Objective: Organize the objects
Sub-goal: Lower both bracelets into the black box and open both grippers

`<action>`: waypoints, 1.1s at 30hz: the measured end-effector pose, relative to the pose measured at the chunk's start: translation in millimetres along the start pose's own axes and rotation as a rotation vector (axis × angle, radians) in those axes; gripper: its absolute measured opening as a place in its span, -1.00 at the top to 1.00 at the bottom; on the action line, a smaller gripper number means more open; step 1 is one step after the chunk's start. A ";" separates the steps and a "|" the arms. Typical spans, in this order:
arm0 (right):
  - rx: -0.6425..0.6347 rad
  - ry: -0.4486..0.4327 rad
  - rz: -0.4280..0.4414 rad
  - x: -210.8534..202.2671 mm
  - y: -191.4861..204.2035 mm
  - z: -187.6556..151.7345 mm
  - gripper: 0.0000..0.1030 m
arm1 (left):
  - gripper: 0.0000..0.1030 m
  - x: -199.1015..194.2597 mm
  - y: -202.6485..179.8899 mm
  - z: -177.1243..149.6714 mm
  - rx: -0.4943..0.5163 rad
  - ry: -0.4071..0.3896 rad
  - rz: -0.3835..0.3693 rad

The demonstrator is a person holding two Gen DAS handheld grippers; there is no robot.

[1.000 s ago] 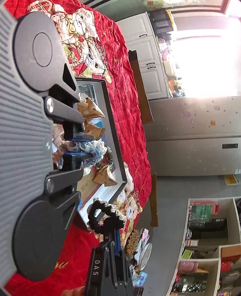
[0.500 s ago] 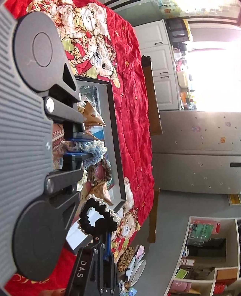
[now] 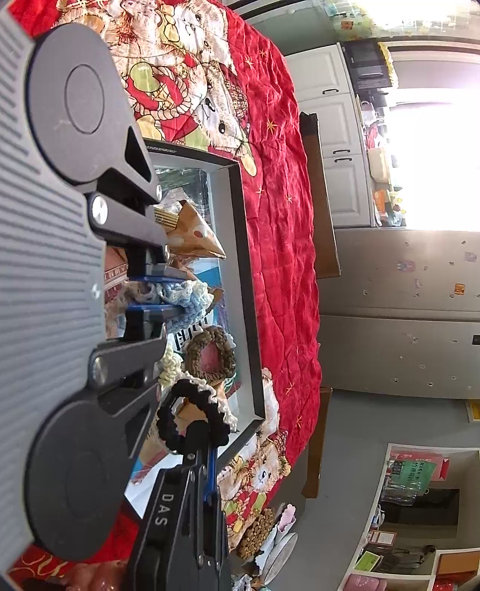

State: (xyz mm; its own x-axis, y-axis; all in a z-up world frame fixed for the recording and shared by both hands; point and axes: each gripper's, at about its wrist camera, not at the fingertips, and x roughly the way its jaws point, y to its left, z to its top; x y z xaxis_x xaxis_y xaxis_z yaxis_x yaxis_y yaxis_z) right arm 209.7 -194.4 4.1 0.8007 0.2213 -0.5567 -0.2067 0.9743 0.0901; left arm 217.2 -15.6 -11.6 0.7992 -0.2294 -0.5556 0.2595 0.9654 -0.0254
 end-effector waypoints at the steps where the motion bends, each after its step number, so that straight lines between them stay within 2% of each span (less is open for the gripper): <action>1: 0.003 0.003 0.000 2.4 -0.3 -0.5 0.78 | 0.74 1.7 0.4 -0.6 -0.001 0.004 0.000; 16: 0.072 0.046 0.017 28.0 -12.2 -3.5 0.77 | 0.74 24.4 3.2 -9.0 0.002 0.062 0.023; 23: 0.131 0.067 0.001 36.2 -23.9 -2.7 0.77 | 0.73 30.5 2.6 -12.3 0.013 0.080 0.037; 33: 0.134 0.101 -0.022 43.8 -27.1 -7.0 0.70 | 0.69 34.5 0.2 -15.3 0.026 0.093 0.047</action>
State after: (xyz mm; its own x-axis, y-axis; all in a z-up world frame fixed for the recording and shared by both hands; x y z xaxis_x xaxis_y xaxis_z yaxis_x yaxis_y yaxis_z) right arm 246.5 -211.5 -28.5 0.7423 0.2010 -0.6392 -0.1077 0.9774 0.1822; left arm 236.5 -21.4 -43.5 0.7573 -0.1707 -0.6304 0.2382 0.9709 0.0232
